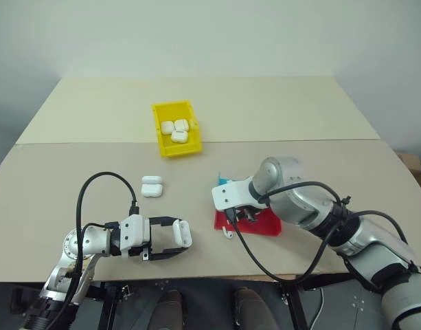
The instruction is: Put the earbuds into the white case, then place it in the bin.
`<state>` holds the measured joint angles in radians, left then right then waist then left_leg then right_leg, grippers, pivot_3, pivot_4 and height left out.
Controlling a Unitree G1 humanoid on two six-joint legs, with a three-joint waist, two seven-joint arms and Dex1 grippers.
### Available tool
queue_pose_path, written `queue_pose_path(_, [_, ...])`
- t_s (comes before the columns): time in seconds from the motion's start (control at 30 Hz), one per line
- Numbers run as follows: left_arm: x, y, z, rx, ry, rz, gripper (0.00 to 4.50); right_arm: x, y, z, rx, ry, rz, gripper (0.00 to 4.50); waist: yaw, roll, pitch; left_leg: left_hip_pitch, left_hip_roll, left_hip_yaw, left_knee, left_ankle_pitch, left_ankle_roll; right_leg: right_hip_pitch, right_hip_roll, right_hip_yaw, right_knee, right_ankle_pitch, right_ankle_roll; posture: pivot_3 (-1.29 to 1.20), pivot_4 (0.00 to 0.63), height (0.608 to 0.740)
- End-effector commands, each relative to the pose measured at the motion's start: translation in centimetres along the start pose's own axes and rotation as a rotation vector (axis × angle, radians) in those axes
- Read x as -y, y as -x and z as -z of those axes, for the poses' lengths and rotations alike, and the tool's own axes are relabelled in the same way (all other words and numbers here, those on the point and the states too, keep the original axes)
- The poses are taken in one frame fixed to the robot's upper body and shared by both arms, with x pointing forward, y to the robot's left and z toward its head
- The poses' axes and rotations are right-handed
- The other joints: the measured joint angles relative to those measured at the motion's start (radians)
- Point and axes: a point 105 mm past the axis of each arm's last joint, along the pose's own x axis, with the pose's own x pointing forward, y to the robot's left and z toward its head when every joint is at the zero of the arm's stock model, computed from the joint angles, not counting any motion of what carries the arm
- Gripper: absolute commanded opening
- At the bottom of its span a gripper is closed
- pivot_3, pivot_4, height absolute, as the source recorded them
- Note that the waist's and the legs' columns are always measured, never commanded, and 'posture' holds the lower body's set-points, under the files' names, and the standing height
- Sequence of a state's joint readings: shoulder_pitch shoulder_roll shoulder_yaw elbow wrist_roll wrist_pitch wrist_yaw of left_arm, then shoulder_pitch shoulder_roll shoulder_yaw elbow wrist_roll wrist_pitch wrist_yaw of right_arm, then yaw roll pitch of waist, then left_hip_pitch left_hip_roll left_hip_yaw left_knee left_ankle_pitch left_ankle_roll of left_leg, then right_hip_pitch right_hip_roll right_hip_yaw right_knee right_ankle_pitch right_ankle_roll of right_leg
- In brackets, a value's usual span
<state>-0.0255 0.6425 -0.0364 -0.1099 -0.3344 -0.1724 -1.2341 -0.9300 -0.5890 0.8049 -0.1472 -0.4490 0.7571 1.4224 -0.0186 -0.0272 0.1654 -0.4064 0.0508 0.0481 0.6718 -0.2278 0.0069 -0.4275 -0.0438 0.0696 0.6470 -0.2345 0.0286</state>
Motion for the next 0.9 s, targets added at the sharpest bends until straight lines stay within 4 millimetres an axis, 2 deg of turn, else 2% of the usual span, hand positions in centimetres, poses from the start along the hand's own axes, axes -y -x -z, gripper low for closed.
queue_pose_path(0.03, [-0.16,0.09,-0.63,0.01,-0.04,0.0,2.75,0.34,0.35,-0.04,-0.002,0.028,0.033,1.86,0.0,0.0,0.0,0.0,0.0,0.0,0.0,0.0,0.0,0.0,0.0,0.0,0.0,0.0,0.0,0.0,0.15,0.74])
queue_pose_path(0.9, [-0.1,0.14,-0.41,0.001,-0.042,-0.003,2.75,0.07,0.19,-0.29,0.025,0.095,0.026,1.86,-0.001,0.0,0.0,0.0,0.0,0.0,-0.001,0.0,0.0,0.0,0.0,0.0,0.0,0.0,0.0,0.0,0.15,0.74])
